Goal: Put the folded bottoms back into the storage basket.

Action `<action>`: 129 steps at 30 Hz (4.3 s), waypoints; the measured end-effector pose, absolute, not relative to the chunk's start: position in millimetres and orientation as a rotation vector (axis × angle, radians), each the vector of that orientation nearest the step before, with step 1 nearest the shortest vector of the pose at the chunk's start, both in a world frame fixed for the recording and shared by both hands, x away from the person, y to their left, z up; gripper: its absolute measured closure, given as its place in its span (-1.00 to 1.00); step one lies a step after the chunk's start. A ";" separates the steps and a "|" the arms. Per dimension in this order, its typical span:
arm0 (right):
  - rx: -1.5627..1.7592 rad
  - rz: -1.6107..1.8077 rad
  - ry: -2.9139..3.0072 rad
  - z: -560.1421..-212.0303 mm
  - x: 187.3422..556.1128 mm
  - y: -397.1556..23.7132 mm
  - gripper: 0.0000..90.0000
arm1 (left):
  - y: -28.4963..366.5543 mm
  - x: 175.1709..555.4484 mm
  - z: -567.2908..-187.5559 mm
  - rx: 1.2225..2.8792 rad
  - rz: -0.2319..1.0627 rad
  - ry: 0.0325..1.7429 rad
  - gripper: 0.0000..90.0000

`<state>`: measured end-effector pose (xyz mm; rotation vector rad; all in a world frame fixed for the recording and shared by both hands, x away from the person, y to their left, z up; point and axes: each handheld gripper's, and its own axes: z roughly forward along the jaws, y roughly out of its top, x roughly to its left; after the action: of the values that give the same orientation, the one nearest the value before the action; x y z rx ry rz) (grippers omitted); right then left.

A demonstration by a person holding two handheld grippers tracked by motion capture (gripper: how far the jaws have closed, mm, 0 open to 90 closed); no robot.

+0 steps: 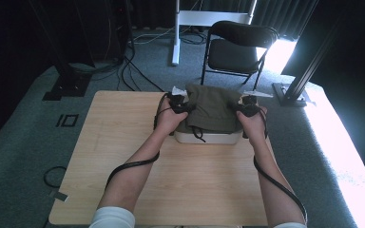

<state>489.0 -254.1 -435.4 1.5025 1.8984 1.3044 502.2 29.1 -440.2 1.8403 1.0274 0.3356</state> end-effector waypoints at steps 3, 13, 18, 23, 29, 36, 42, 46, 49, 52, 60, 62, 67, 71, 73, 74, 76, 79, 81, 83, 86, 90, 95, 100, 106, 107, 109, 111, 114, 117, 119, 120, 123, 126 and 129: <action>1.530 1.271 1.913 -444.8 495.1 -252.4 0.78 | 25.9 508.9 -446.9 1.867 0.324 1.048 0.68; 1.603 1.224 1.940 -460.3 508.7 -244.4 0.77 | 21.7 517.6 -461.1 1.926 0.323 1.119 0.67; 1.649 1.147 1.978 -472.7 514.4 -237.2 0.77 | 18.4 520.0 -468.2 1.981 0.338 1.159 0.66; 1.655 1.061 2.021 -478.5 516.9 -232.4 0.76 | 15.4 519.9 -471.6 2.020 0.332 1.183 0.66; 1.654 1.056 2.014 -478.6 520.0 -233.6 0.43 | 13.7 521.6 -474.6 1.994 0.321 1.200 0.15; 1.594 1.069 2.019 -475.0 516.8 -236.9 0.04 | 13.2 517.1 -465.6 1.944 0.345 1.108 -0.13; 1.504 1.213 1.967 -459.7 509.0 -239.7 -0.31 | 9.4 509.0 -463.3 1.903 0.349 1.016 -0.37; 1.472 1.304 1.940 -453.4 502.1 -240.4 -0.49 | 10.2 503.0 -460.3 1.924 0.391 1.029 -0.61; 1.436 1.254 1.932 -451.0 496.2 -239.0 -0.54 | 13.9 498.8 -458.7 1.911 0.441 1.001 -0.61; 1.464 1.279 1.920 -451.3 490.4 -240.1 -0.60 | 17.8 493.9 -456.8 1.931 0.448 0.982 -0.61; 1.399 1.260 1.960 -457.3 476.2 -243.5 -0.60 | 24.6 479.9 -451.4 1.889 0.448 0.958 -0.61; 1.395 1.283 1.956 -456.6 471.4 -243.8 -0.60 | 26.9 475.6 -450.9 1.902 0.434 0.942 -0.61; 1.333 1.281 1.979 -453.4 460.2 -243.1 -0.60 | 31.7 466.8 -450.2 1.914 0.433 0.927 -0.61; 1.285 1.273 1.988 -451.1 448.6 -241.5 -0.60 | 36.8 455.2 -448.4 1.920 0.434 0.903 -0.61; 1.260 1.265 1.996 -450.6 444.0 -241.2 -0.60 | 37.9 452.8 -447.9 1.916 0.433 0.903 -0.61; 1.253 1.262 1.996 -450.6 441.7 -241.1 -0.60 | 40.4 448.2 -447.4 1.914 0.428 0.901 -0.61; 1.246 1.257 1.997 -450.8 439.4 -241.3 -0.60 | 41.9 445.3 -447.3 1.924 0.435 0.891 -0.61; 1.252 1.271 1.985 -452.7 431.1 -243.5 -0.60 | 46.1 436.1 -447.4 1.924 0.438 0.879 -0.61; 1.245 1.269 1.986 -453.3 429.0 -244.0 -0.60 | 47.2 433.8 -447.6 1.925 0.437 0.872 -0.61; 1.237 1.260 1.987 -454.1 424.7 -244.5 -0.60 | 49.3 429.5 -447.9 1.931 0.454 0.863 -0.61; 1.226 1.280 1.977 -454.8 414.4 -246.8 -0.60 | 54.1 420.6 -450.8 1.936 0.452 0.853 -0.61; 1.222 1.291 1.981 -457.9 404.1 -250.7 -0.64 | 58.9 412.8 -453.7 1.933 0.455 0.848 -0.61; 1.223 1.293 1.980 -461.5 395.2 -254.5 -0.64 | 62.9 406.2 -458.1 1.935 0.458 0.845 -0.61; 1.231 1.280 1.975 -468.4 383.3 -261.2 -0.64 | 69.4 396.8 -466.1 1.945 0.456 0.851 -0.61; 1.228 1.254 1.985 -479.3 373.6 -265.2 -0.64 | 76.5 389.7 -474.0 1.962 0.485 0.854 -0.61; 1.228 1.254 1.985 -479.3 373.6 -265.2 -0.64 | 76.5 389.7 -474.0 1.962 0.485 0.854 -0.61; 1.223 1.250 1.985 -483.7 370.4 -265.6 -0.64 | 78.9 387.6 -477.3 1.955 0.486 0.867 -0.61; 1.220 1.245 1.989 -488.5 366.7 -265.9 -0.64 | 81.5 385.5 -480.8 1.957 0.478 0.869 -0.61; 1.228 1.244 1.998 -497.7 361.8 -266.2 -0.64 | 86.0 381.5 -486.5 1.960 0.469 0.881 -0.61; 1.246 1.227 1.998 -507.6 357.8 -268.0 -0.64 | 90.0 378.3 -491.1 1.963 0.468 0.890 -0.61; 1.266 1.214 1.995 -514.5 355.0 -270.9 -0.64 | 93.1 375.4 -494.4 1.966 0.466 0.897 -0.61; 1.279 1.200 1.996 -519.8 353.0 -273.5 -0.64 | 96.5 372.3 -497.5 1.976 0.467 0.898 -0.61; 1.296 1.166 2.008 -527.3 349.6 -277.7 -0.64 | 102.5 369.1 -501.5 1.980 0.489 0.907 -0.61; 1.309 1.152 2.003 -531.5 347.5 -280.9 -0.64 | 107.3 367.1 -505.2 1.989 0.494 0.917 -0.61; 1.332 1.118 2.002 -539.2 342.7 -287.1 -0.64 | 114.0 363.7 -510.8 1.993 0.490 0.939 -0.61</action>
<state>342.7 -287.1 -539.2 1.3324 2.0023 1.1177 363.7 114.0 -510.8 1.9929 0.9394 0.4895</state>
